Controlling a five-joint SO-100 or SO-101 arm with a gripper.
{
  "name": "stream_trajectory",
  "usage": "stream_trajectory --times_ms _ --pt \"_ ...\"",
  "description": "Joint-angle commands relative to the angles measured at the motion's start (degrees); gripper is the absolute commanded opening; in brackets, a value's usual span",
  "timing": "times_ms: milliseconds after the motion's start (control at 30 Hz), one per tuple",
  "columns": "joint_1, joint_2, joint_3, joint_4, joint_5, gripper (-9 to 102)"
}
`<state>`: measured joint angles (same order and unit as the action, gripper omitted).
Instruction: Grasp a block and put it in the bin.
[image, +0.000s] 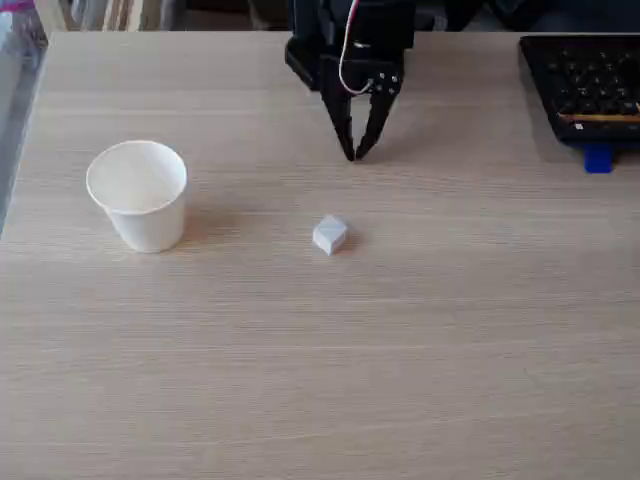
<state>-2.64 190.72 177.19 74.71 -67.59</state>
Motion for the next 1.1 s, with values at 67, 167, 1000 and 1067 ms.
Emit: stream_trajectory --times_ms 67,167,1000,1067 --pt "0.4 0.2 -0.2 0.2 0.9 0" --pt "0.9 0.2 -0.6 0.5 1.9 0" --pt "5.2 -25.9 -30.1 1.8 0.0 0" --pt "5.8 -31.4 -35.7 2.1 1.7 0"
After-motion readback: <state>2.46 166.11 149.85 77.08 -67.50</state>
